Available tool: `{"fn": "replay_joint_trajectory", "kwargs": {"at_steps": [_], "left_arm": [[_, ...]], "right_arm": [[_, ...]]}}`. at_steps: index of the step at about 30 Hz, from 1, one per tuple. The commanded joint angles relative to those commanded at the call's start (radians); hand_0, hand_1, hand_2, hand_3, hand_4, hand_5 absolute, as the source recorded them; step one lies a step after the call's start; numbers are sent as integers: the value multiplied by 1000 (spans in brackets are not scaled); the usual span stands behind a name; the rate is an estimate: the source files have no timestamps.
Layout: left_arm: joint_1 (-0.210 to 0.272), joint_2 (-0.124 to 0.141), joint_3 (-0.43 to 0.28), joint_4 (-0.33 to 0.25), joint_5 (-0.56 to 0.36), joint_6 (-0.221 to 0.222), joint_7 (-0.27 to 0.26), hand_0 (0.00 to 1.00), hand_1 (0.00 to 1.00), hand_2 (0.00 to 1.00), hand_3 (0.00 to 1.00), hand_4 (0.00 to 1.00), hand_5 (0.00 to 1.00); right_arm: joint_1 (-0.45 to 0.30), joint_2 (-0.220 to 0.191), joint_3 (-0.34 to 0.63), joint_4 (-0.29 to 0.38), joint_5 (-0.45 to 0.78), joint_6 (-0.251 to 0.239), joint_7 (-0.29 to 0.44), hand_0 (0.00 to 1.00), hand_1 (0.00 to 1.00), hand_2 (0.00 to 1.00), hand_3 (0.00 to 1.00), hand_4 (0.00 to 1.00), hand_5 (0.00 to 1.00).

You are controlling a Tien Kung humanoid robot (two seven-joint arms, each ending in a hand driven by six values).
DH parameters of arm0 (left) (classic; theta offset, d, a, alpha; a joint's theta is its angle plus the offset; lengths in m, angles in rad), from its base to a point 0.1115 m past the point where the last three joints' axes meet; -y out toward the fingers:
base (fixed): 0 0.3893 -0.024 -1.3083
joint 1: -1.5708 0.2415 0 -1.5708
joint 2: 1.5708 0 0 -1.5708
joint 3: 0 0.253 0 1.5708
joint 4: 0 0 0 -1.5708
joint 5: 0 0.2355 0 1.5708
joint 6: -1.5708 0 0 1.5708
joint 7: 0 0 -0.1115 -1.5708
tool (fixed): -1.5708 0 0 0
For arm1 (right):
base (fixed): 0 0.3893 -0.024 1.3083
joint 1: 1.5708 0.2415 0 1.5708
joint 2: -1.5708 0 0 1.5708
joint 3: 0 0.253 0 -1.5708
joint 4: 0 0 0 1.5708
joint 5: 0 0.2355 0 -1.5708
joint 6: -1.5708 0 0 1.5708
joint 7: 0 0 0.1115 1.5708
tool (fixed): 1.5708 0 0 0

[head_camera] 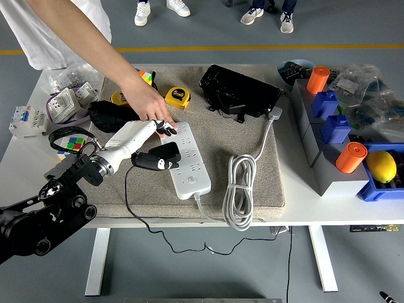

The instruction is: Put the plug near the board,insert it into the board,press the button,pull the plug out

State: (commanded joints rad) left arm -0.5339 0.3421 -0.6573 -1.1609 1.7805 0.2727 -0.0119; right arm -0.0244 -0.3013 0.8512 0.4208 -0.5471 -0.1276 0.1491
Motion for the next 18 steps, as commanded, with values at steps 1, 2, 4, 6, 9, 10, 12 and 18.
{"fn": "replay_joint_trajectory", "kwargs": {"at_steps": [1,2,4,6,9,10,12,18], "left_arm": [[-1,-1,1,3,0,0,1,643,667,688,673,998,328],[-6,-5,4,13,3,3,6,643,667,688,673,998,328],[-13,-12,9,28,6,4,14,608,652,667,662,998,332],[-20,-19,12,44,9,2,26,608,652,667,662,998,332],[-28,-28,17,65,10,-4,42,542,613,619,645,998,333],[-30,-30,18,69,10,-5,45,542,613,619,645,998,333],[-31,-33,19,74,10,-8,50,542,613,619,645,998,333],[-33,-38,29,82,9,-9,64,462,569,583,619,997,332]], "right_arm": [[0,0,0,0,0,0,0,614,631,647,553,998,467],[0,1,2,0,0,0,0,614,631,647,553,998,467],[0,2,5,0,-1,0,0,614,632,647,553,998,467],[0,2,8,0,-1,0,0,614,632,647,553,998,467],[1,2,10,1,-2,0,0,613,632,647,553,998,467],[1,2,10,1,-2,0,0,613,632,647,553,998,467],[1,3,10,1,-1,0,0,613,632,647,553,998,467],[-2,4,10,0,-2,0,0,613,632,647,553,998,466]]}}
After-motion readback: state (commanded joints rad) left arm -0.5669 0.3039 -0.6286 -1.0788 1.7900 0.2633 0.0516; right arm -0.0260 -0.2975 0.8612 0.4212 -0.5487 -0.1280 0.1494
